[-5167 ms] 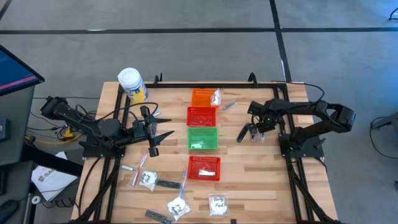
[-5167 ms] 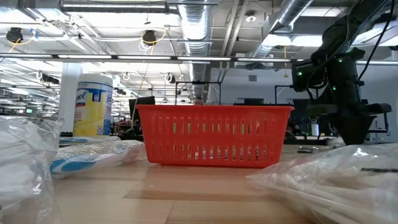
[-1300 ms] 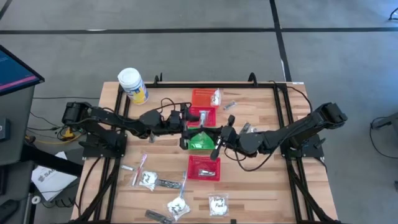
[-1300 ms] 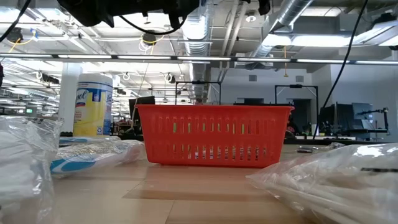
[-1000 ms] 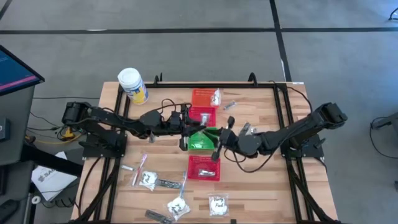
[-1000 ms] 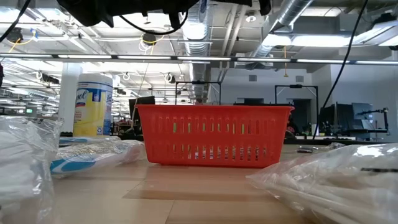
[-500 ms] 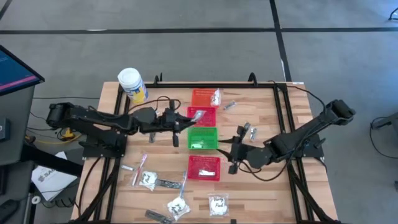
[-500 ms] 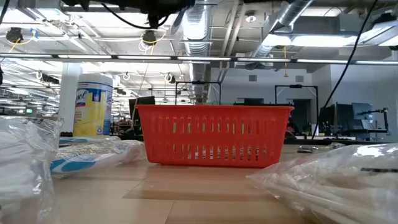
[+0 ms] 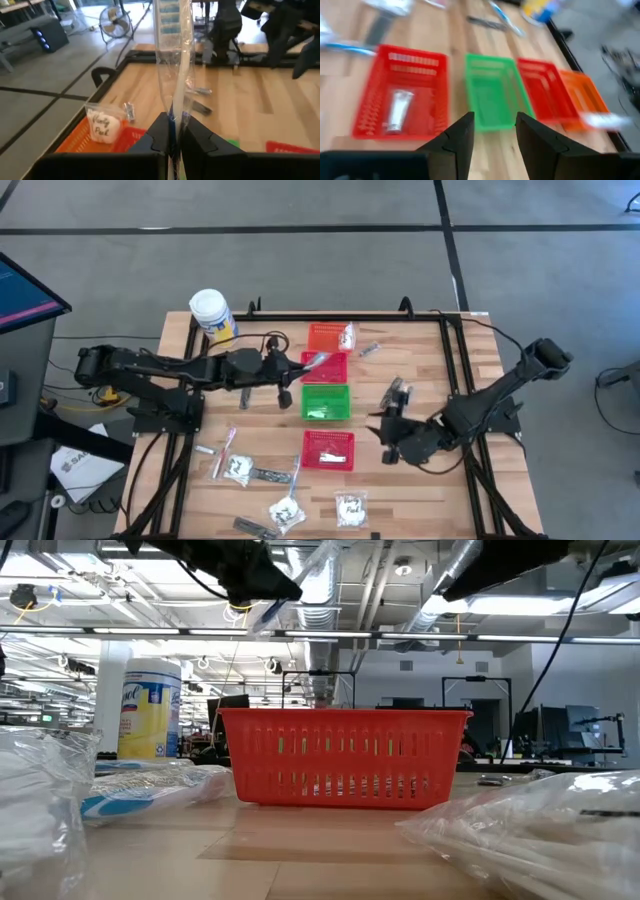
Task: Pick & Place Travel size toiletries
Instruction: Put the blue toothbrush into the top red basket
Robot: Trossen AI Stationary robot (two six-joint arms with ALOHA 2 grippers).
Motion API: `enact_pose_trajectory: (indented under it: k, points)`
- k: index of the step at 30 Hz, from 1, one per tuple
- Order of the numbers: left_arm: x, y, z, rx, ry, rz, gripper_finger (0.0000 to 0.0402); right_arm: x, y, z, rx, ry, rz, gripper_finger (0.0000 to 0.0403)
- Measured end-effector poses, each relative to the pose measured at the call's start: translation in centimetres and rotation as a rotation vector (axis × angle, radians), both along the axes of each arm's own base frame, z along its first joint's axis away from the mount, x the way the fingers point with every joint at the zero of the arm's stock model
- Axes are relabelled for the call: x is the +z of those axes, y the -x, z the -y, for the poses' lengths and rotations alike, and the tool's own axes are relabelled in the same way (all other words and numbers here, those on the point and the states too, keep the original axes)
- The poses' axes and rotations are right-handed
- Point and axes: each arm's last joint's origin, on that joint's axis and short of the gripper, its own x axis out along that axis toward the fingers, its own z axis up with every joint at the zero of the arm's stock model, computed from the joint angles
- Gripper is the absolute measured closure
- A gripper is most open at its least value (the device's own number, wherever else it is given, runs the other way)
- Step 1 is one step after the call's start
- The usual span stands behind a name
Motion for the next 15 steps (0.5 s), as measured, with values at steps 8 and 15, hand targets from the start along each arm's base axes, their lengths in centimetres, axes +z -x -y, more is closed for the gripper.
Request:
enact_pose_trajectory:
  k: [8, 15]
  points:
    - [2.7, -1.1, -0.1, 0.045, 0.013, -0.088, 0.0387, -3.9, 1.9, 0.1, 0.192, -0.010, 0.137, 0.0260]
    - [2.2, -6.2, -1.2, 0.071, 0.011, -0.401, 0.0387, -5.0, 4.7, 2.0, 0.359, -0.179, 0.288, 0.0266]
